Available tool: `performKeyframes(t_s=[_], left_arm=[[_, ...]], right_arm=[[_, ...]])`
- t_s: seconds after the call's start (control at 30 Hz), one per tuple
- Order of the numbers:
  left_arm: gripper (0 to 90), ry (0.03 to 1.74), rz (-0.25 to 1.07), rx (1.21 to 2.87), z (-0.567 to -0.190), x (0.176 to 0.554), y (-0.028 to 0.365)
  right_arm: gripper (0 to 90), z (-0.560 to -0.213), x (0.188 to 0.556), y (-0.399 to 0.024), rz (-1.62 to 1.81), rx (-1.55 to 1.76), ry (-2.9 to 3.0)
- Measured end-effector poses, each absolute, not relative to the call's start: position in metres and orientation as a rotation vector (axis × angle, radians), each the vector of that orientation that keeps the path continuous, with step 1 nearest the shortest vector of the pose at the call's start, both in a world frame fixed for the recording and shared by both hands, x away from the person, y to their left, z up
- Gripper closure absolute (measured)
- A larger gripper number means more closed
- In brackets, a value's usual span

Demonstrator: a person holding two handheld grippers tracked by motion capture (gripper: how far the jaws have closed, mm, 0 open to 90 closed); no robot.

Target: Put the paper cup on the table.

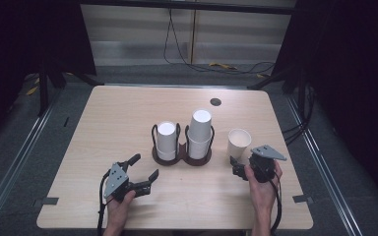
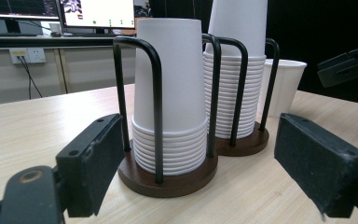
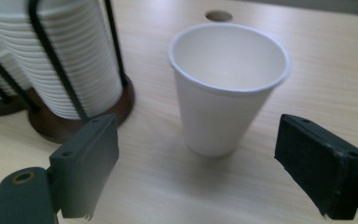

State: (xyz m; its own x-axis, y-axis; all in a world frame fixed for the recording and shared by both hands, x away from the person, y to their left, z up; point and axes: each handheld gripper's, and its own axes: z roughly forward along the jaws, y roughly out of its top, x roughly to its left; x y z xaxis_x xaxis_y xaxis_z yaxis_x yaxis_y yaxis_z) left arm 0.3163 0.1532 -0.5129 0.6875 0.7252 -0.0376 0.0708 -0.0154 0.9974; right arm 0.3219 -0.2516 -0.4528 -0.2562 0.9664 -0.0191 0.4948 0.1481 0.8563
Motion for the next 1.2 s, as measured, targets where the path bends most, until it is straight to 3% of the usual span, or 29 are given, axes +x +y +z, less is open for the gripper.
performKeyframes(t_s=[0.87,1.2], left_arm=[[15.6,0.675,0.623,1.527,-0.513,0.314,0.152],[15.6,0.685,0.608,1.509,-0.513,0.314,0.152]], right_arm=[[13.1,-0.5,0.293,-0.175,1.47,1.142,1.658],[13.6,-0.503,0.292,-0.164,1.465,1.065,1.626]])
